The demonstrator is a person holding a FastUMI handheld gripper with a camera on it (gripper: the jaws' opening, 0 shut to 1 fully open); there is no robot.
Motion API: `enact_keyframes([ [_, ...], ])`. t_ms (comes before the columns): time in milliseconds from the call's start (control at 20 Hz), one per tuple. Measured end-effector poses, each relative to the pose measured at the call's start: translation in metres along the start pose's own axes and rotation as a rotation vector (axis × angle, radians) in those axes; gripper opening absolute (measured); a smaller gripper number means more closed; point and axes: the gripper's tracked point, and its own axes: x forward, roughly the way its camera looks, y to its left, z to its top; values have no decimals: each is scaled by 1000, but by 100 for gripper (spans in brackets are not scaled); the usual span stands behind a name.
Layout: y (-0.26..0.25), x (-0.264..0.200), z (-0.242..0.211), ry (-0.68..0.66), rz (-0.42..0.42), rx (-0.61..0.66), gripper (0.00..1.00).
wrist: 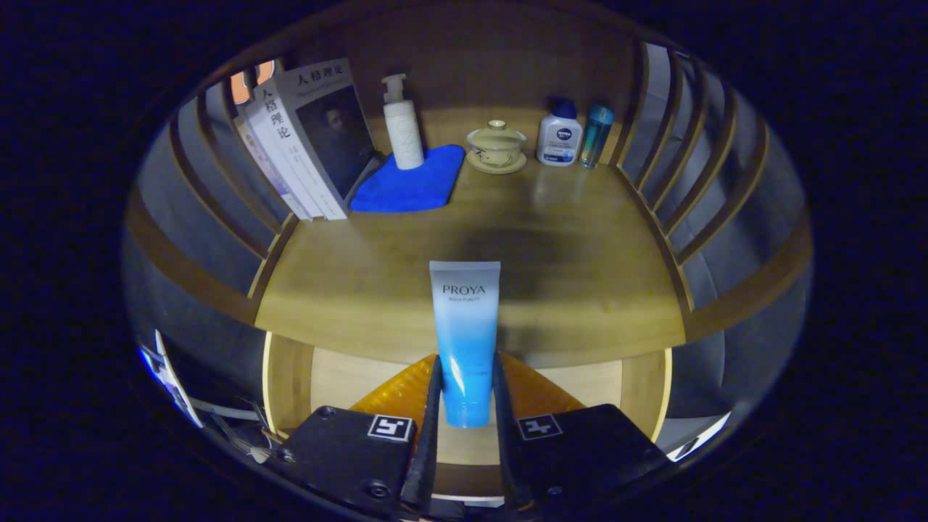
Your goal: Pull open the drawer, take out the items inside it, and place them on the countertop above the cabinet.
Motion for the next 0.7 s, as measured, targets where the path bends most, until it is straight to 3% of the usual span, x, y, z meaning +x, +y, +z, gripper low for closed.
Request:
enact_keyframes([
  [700,-2,54,27,63,-34,68,39],
])
